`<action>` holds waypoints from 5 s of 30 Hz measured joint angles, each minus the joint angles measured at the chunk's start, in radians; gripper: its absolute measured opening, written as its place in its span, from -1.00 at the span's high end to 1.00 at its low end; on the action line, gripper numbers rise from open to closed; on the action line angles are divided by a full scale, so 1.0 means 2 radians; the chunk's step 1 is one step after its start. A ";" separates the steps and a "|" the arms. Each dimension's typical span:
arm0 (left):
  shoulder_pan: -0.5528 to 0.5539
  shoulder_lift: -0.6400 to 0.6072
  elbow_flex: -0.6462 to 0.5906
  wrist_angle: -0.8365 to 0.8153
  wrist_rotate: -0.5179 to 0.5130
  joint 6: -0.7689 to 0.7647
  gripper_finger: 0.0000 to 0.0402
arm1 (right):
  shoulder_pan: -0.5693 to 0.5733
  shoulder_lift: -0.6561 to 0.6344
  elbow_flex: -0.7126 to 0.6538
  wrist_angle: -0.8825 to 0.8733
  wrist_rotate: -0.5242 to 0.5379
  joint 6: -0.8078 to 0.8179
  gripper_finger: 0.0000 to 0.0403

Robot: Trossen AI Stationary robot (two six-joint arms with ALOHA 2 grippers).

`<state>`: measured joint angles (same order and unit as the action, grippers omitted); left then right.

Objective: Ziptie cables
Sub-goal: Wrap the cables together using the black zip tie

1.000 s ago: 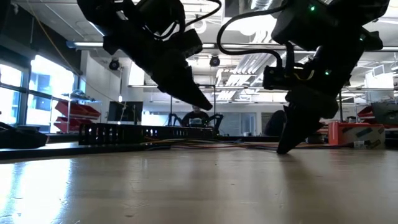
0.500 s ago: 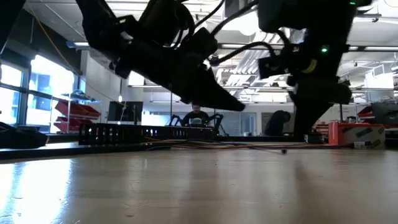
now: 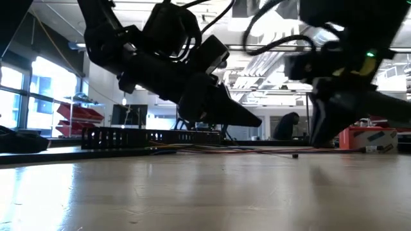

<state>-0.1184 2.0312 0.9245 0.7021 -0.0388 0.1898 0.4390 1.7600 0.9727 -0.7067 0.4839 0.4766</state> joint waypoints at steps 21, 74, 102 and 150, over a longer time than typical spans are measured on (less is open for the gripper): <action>0.082 0.001 0.106 -0.185 0.088 0.059 0.36 | -0.118 -0.101 -0.214 0.330 -0.132 -0.178 0.24; -0.021 -0.001 0.106 -0.291 0.052 -0.055 0.36 | -0.207 0.024 -0.081 0.304 -0.256 -0.724 0.99; 0.007 -0.025 -0.006 -0.005 -0.070 0.002 0.36 | -0.178 -0.113 -0.375 0.840 -0.224 -0.270 1.00; -0.003 0.081 0.060 0.090 -0.169 0.025 0.57 | -0.127 -0.115 -0.370 0.841 -0.150 -0.227 1.00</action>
<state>-0.1246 2.1941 1.0439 0.8816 -0.3767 0.2396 0.1860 1.5307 0.2333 0.9760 0.1841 0.0227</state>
